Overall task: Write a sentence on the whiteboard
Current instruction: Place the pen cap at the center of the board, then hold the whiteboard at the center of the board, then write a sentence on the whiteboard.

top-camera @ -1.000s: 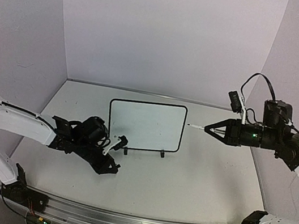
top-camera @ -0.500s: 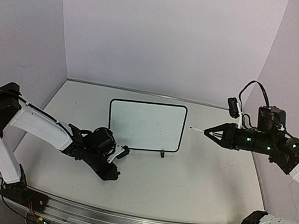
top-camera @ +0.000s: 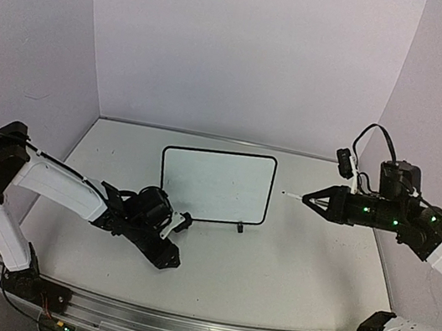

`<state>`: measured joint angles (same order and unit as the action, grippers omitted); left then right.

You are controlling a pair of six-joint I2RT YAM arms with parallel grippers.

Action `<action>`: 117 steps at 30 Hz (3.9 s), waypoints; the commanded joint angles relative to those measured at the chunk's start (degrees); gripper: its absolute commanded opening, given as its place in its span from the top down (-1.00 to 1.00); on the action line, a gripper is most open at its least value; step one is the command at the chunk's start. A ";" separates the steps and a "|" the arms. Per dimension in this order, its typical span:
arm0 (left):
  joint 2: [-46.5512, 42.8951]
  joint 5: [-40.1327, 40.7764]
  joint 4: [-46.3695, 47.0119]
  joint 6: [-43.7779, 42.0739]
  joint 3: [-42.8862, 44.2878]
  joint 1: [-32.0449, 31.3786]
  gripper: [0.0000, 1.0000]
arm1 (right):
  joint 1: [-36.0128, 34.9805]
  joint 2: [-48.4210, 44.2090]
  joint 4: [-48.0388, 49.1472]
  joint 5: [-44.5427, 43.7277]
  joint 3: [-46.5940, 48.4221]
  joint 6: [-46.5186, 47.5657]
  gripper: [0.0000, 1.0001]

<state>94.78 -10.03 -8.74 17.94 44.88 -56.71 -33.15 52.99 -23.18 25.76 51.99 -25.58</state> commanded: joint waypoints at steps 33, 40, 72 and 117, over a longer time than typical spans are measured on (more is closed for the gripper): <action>-22.02 -25.52 -30.23 -12.63 21.86 33.95 -0.62 | -6.33 -1.83 10.22 -11.73 -3.13 -1.61 1.00; -15.20 -32.13 -21.53 -15.19 22.19 37.26 -0.60 | -16.30 9.09 18.03 -15.93 -0.61 -0.70 1.00; 2.32 -33.96 -16.77 -24.18 31.92 35.70 0.58 | -22.68 47.98 34.52 -16.84 24.33 4.90 1.00; 0.69 -32.00 -20.15 -35.86 27.45 32.67 1.00 | -22.29 53.50 34.17 -20.34 28.55 7.52 1.00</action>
<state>96.40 -43.79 -26.00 -16.62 72.99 -22.96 -55.79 105.25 9.83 6.05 77.88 -18.48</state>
